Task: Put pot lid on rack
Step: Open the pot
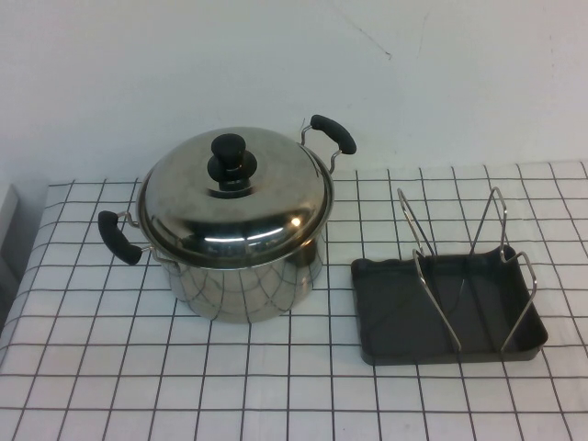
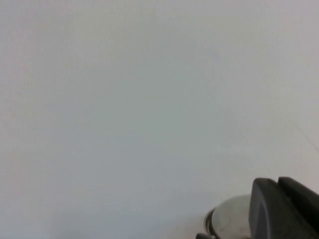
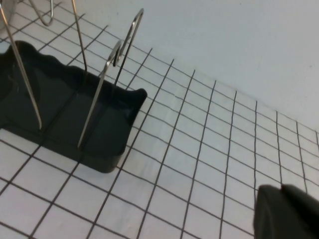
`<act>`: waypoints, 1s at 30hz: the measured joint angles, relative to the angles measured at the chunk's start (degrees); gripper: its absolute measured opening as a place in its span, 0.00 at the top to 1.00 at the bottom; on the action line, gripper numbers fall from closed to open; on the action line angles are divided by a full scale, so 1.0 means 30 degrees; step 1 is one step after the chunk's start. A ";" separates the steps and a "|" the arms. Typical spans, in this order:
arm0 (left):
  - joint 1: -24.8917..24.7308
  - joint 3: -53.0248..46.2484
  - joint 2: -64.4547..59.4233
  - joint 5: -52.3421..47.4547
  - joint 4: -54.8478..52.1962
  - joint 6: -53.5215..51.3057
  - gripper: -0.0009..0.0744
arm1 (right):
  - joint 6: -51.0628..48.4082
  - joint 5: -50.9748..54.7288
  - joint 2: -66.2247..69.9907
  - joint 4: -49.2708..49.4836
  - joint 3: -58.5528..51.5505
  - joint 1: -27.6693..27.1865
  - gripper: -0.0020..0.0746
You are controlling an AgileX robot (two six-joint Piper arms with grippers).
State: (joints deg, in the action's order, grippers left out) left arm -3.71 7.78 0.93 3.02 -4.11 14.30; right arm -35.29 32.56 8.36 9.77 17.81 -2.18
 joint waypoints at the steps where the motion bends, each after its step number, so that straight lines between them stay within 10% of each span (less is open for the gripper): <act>1: 0.0000 0.0643 -0.0041 -0.1366 -0.0048 0.0053 0.99 | -0.0002 -0.0493 0.0000 0.0040 -0.0325 0.0086 0.98; 18: -0.0072 0.4948 -0.7221 -0.5444 0.5454 -0.0277 0.99 | -0.0958 -0.1594 0.0030 0.1611 -0.0542 0.1711 0.98; 30: -0.3522 1.0078 -1.3786 -0.5293 0.6719 -0.4098 0.99 | -0.2694 -0.1594 0.0030 0.2560 -0.0542 0.1918 0.98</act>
State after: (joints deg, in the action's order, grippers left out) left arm -14.27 38.01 -40.43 -12.86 16.05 2.00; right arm -43.37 27.77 8.45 17.45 16.19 3.58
